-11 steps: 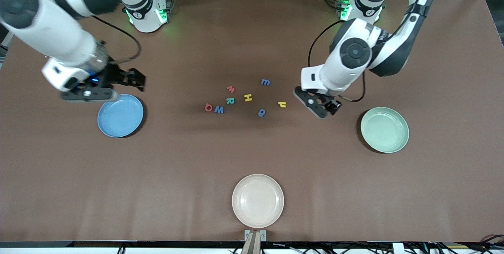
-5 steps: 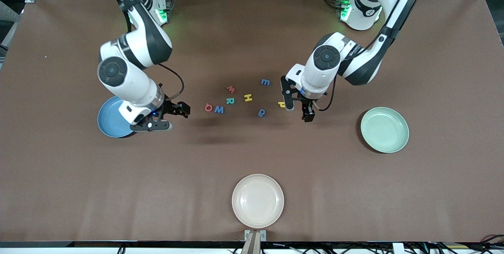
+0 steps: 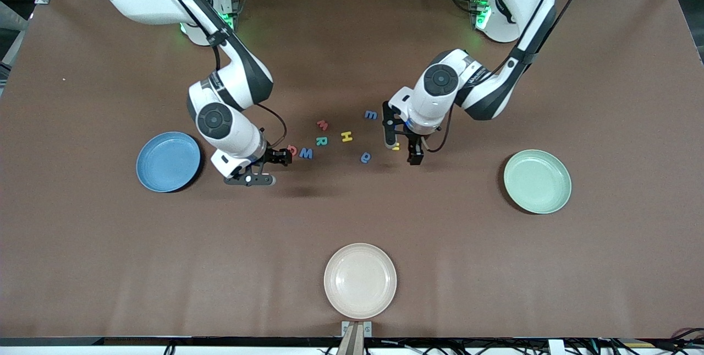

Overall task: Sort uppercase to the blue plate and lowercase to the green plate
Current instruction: 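Grasp the yellow u with the left gripper while the right gripper lowers to Q, then drop the yellow u on the green plate while the right gripper grasps Q, then release the pink Q on the blue plate while the left gripper returns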

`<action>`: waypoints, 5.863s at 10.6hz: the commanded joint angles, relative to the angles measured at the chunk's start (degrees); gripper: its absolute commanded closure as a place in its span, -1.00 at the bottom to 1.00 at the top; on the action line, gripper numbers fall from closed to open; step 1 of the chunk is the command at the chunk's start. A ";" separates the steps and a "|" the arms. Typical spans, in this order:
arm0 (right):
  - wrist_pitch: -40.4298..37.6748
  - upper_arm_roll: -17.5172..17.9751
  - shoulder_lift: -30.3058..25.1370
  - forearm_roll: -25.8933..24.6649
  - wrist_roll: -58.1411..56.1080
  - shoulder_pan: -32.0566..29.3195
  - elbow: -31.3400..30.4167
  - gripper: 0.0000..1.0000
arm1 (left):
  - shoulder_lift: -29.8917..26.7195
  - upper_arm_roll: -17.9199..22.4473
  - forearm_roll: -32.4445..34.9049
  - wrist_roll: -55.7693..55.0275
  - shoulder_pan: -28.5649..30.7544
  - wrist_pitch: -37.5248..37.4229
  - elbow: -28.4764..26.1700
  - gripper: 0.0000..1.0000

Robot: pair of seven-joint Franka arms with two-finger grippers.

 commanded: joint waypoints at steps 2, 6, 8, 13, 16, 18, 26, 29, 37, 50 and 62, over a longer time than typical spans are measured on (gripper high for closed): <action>0.26 -0.20 1.01 -2.02 2.63 1.89 -0.66 -0.53 | 3.10 1.00 3.85 -0.06 -2.53 3.26 0.81 -0.89; 6.57 -0.11 2.07 -4.92 2.80 2.42 -5.49 -0.52 | 5.47 1.35 4.55 0.12 -3.15 3.35 1.95 -0.85; 11.23 -0.11 2.07 -4.83 2.89 2.43 -8.48 -0.48 | 6.26 1.44 5.08 0.21 -3.51 3.35 2.73 -0.81; 11.95 0.33 1.72 -4.13 4.73 3.30 -9.37 -0.44 | 8.20 1.62 6.58 0.12 -3.95 3.35 3.27 -0.70; 12.04 0.33 1.80 -4.04 4.82 3.39 -9.46 -0.44 | 8.29 2.32 6.67 0.12 -4.39 3.26 3.44 -0.44; 12.12 0.33 1.80 -4.04 4.82 3.66 -9.46 -0.22 | 8.64 2.67 6.67 0.03 -4.48 3.26 3.44 -0.26; 12.56 0.33 2.42 -4.13 4.82 3.92 -9.37 -0.01 | 1.81 7.59 6.32 0.38 0.07 2.82 1.87 1.00; 13.27 0.33 2.77 -4.13 4.73 4.01 -9.37 0.04 | -4.96 9.51 5.53 -0.66 7.99 -1.98 1.51 1.00; 13.79 0.33 3.82 -4.31 4.82 4.97 -9.37 0.35 | -4.64 22.27 -1.86 -25.96 10.82 -4.30 -3.85 1.00; -6.92 -7.64 1.81 -4.22 -19.92 0.58 4.85 0.55 | -3.41 15.78 -2.47 -56.81 -2.79 -12.91 5.63 -1.00; -12.22 -24.81 1.27 10.72 -53.98 -3.02 -1.90 0.19 | 9.94 3.90 1.39 -59.57 -13.78 -12.38 16.96 -1.00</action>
